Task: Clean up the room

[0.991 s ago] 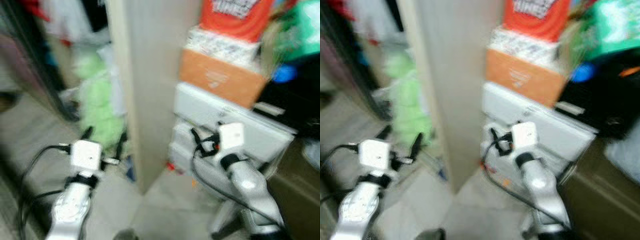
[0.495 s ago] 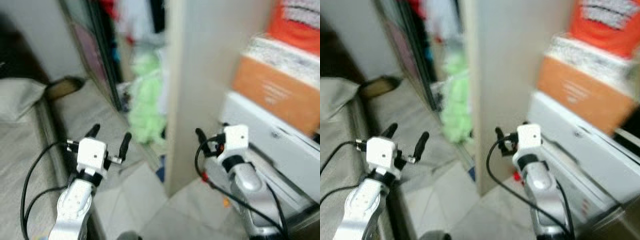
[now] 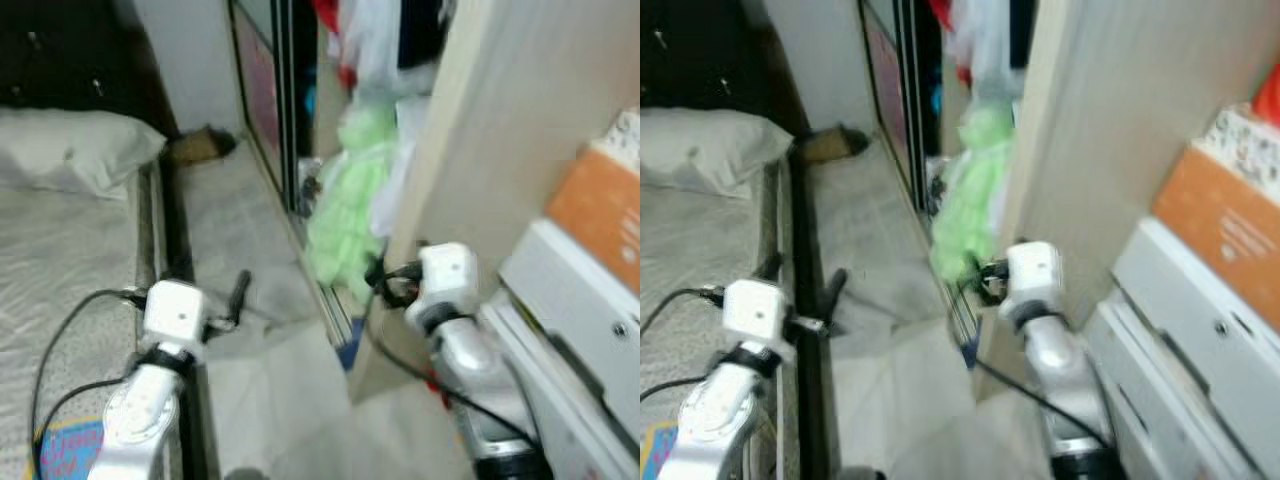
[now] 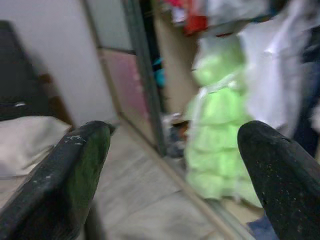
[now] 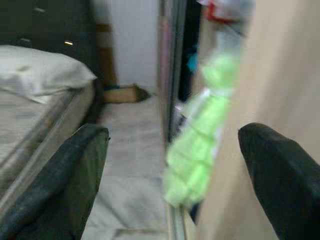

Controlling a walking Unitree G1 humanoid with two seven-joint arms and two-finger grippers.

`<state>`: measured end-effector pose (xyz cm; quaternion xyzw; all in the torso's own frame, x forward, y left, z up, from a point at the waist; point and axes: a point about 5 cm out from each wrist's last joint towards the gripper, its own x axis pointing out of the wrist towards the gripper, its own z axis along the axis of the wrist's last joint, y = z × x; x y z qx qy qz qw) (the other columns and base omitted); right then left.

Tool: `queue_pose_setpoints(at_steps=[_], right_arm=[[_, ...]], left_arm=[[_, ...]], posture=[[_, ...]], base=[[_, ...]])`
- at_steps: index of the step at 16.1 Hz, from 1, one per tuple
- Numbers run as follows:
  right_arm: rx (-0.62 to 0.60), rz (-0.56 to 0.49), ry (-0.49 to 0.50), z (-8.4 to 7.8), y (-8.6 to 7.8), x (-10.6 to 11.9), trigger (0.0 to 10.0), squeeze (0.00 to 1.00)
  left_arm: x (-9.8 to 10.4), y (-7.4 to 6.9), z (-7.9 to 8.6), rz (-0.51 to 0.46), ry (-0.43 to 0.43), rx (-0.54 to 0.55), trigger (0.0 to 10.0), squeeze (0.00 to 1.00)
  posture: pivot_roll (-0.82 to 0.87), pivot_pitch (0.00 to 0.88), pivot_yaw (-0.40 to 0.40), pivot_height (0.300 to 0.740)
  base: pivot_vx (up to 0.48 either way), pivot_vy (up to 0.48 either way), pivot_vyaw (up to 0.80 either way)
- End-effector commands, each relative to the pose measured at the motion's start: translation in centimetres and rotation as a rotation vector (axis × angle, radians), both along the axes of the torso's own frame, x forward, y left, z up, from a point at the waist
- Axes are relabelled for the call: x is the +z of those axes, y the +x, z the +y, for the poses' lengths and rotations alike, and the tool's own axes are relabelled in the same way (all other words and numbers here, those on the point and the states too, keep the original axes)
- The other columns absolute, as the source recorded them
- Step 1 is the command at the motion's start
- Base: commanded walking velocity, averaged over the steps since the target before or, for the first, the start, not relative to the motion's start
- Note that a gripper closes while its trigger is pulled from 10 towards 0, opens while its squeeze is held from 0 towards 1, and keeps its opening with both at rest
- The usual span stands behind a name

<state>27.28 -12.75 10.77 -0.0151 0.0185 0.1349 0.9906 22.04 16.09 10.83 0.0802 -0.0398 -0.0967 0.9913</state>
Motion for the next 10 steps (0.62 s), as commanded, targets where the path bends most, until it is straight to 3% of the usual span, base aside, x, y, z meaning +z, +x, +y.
queue_pose_setpoints(at_steps=[1, 10], right_arm=[[-0.021, 0.000, -0.020, -0.8, 0.1, 0.0, 10.0, 0.00], [-0.037, -0.029, -0.007, -0.6, 1.2, 0.7, 10.0, 0.00]], left_arm=[[0.1, 0.0, -0.6, -0.004, -0.008, -0.015, 10.0, 0.00], [0.0, 0.4, -0.9, 0.006, -0.022, -0.013, 10.0, 0.00]], posture=[[0.00, 0.000, -0.037, 0.740], [-0.01, 0.001, -0.036, 0.740]], base=[[0.000, 0.000, 0.80], [0.000, 0.000, 0.80]])
